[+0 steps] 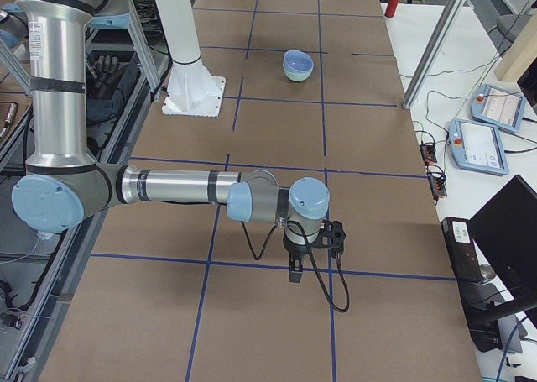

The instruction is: Stack blue bowl on green bowl

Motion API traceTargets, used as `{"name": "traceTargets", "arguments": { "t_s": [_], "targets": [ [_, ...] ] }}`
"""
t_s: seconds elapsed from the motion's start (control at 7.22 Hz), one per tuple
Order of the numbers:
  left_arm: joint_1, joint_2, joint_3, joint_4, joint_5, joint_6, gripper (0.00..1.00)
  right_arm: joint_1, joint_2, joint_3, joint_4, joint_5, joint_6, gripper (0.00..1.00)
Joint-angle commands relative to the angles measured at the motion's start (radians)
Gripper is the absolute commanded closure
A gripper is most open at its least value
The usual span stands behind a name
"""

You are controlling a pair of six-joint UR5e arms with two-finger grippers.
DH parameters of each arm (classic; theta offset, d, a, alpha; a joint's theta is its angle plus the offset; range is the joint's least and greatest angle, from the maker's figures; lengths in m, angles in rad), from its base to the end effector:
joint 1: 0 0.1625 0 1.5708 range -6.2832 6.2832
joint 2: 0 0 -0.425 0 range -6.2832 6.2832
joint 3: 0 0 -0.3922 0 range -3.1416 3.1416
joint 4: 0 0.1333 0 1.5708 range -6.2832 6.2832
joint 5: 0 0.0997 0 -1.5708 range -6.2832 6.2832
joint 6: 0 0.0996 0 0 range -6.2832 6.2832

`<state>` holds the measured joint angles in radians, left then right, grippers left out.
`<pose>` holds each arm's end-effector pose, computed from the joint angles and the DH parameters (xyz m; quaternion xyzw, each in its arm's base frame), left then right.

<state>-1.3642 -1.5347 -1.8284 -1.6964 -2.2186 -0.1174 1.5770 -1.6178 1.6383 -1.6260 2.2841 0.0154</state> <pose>0.0285 -0.4927 0.5418 0.1110 0.3358 0.0965 0.9304 0.0710 -0.4687 0.6577 -0.0179 -0.3490 0.0162 0.9368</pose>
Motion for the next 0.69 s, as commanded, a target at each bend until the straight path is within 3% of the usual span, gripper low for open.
{"name": "traceTargets", "arguments": {
  "t_s": [0.0,0.55],
  "targets": [
    [-0.163,0.054,0.084,0.036,-0.003,0.2,0.0,0.0,0.001,0.0,0.0,0.0,0.001,0.0],
    [-0.223,0.08,0.097,0.057,-0.033,0.203,0.0,0.0,-0.001,0.0,0.0,0.0,0.0,0.0]
  ]
}}
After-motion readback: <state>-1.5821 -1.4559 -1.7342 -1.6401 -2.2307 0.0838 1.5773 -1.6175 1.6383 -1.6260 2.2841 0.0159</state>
